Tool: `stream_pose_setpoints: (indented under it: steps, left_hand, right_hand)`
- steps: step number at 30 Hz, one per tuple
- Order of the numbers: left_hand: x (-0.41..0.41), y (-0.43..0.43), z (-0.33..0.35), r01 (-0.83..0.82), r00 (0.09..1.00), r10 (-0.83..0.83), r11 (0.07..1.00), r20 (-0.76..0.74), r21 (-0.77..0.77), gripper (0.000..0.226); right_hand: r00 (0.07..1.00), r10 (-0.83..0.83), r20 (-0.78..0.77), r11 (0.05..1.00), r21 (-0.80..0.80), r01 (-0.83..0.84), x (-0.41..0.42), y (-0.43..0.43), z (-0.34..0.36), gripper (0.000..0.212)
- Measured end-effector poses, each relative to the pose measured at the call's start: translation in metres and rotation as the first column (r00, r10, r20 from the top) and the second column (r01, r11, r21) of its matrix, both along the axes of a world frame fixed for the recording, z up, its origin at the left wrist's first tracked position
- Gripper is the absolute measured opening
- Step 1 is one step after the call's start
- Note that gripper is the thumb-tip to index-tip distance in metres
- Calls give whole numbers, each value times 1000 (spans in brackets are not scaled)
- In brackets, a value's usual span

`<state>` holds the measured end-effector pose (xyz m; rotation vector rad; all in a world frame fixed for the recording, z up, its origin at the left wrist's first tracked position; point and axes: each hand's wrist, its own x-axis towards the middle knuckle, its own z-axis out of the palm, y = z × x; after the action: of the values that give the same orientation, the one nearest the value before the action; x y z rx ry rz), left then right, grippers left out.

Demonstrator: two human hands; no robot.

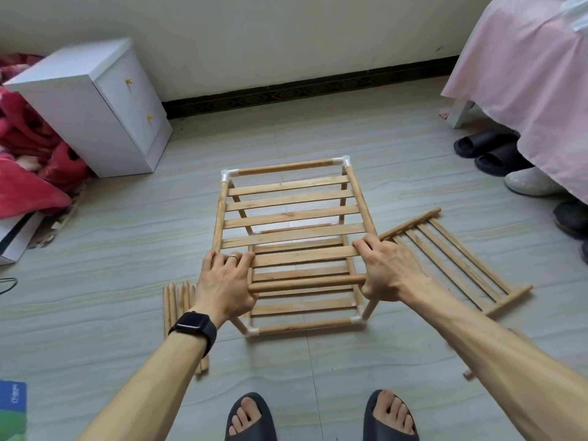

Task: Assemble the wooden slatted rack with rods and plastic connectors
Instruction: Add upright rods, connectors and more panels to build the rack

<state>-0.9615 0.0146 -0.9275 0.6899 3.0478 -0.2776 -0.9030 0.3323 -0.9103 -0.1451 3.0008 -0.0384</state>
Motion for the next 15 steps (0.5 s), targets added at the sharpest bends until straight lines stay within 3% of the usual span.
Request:
stream_pose_setpoints:
  steps: [5,11,13,15]
  left_hand:
    - [-3,-8,-4,29,999,-29,1000,-34,8,68]
    - [-6,-13,0,56,998,-56,998,1,24,74]
    - [-11,-24,0,84,996,-85,996,26,31,83]
    - [-12,-38,-1,97,995,-100,990,21,103,91]
  right_hand:
    - [999,3,-48,997,75,1,-2,-4,-4,53]
    - [994,-31,-107,999,32,34,3,-11,-5,50]
    - [994,-39,-98,999,-26,36,5,-8,-8,64]
    - [996,-67,-57,969,-243,51,11,-3,-8,91]
